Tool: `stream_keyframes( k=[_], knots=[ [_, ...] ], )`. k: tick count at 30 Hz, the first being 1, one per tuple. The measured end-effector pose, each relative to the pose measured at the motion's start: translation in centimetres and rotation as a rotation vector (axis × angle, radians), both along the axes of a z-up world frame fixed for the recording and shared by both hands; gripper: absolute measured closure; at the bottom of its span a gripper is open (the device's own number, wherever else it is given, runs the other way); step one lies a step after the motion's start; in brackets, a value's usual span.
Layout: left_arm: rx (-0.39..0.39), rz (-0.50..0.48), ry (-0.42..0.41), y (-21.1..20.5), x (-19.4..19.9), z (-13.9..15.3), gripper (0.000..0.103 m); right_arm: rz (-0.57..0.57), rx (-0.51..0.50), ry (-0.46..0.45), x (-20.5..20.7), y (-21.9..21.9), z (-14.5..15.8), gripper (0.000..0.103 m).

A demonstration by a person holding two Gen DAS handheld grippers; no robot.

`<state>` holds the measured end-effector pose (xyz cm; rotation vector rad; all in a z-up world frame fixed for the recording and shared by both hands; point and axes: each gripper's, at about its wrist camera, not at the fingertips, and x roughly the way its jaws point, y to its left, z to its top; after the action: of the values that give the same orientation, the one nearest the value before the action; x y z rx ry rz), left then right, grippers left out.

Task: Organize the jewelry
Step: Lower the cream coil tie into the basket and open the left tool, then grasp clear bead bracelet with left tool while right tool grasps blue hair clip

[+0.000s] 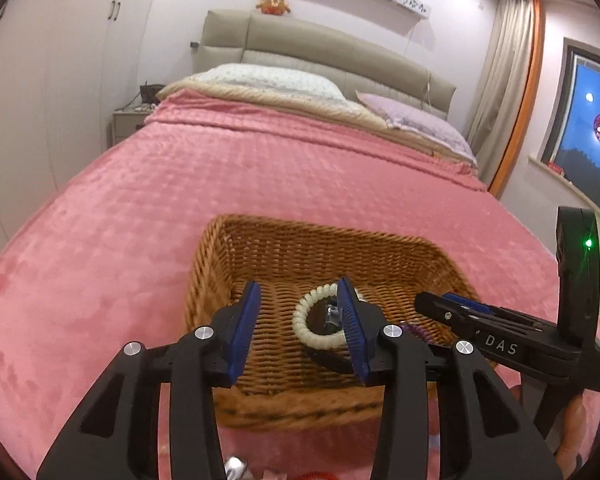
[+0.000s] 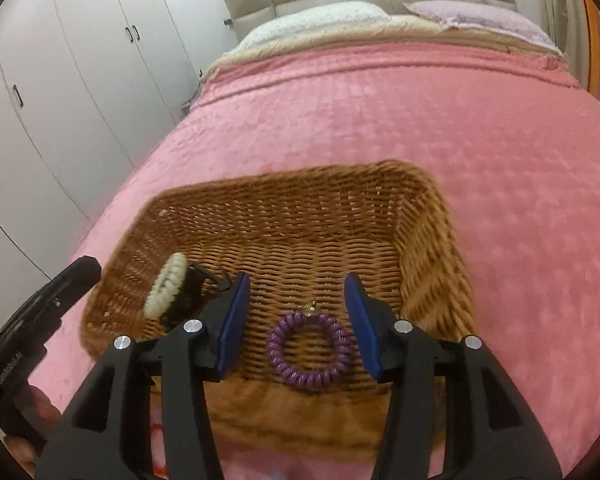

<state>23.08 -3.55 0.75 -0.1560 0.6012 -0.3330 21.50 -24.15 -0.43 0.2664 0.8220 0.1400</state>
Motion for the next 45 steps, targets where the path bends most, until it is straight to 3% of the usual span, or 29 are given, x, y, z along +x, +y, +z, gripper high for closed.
stream_keyframes(
  k=[8,11,16,19,23,26,31,34,39,45],
  knots=[
    [-0.067,-0.03,-0.072,4.3,-8.2,3.0,0.064,0.003,0.01,-0.111,-8.8,-0.8,3.7,0.057],
    [-0.071,-0.034,-0.067,5.9,-11.1,2.5,0.064,-0.006,-0.026,-0.149,-12.0,-0.4,3.6,0.057],
    [-0.038,-0.019,-0.04,7.5,-13.4,0.3,0.064,-0.024,-0.083,-0.162,-15.2,0.4,0.5,0.057],
    [-0.009,0.0,-0.016,8.3,-13.1,-1.5,0.064,-0.022,-0.096,-0.134,-15.6,0.7,-1.0,0.057],
    [0.001,0.063,0.096,9.9,-10.5,-4.7,0.064,-0.03,-0.114,-0.112,-15.6,0.8,-2.4,0.057],
    [-0.052,0.09,0.188,11.1,-8.3,-6.1,0.064,-0.039,-0.078,-0.094,-15.2,0.0,-3.0,0.057],
    [-0.052,0.099,0.288,11.3,-5.5,-8.2,0.064,-0.037,0.04,-0.03,-14.3,-2.0,-4.2,0.057],
    [-0.02,0.109,0.275,10.9,-5.4,-8.3,0.065,-0.038,0.074,0.002,-13.9,-2.6,-4.9,0.057],
    [0.064,0.114,0.252,9.7,-5.5,-8.3,0.065,0.01,-0.055,0.011,-13.3,0.2,-4.8,0.057],
    [0.122,0.126,0.252,9.1,-5.4,-8.3,0.067,-0.008,-0.223,0.056,-12.8,2.9,-5.4,0.057]
  ],
)
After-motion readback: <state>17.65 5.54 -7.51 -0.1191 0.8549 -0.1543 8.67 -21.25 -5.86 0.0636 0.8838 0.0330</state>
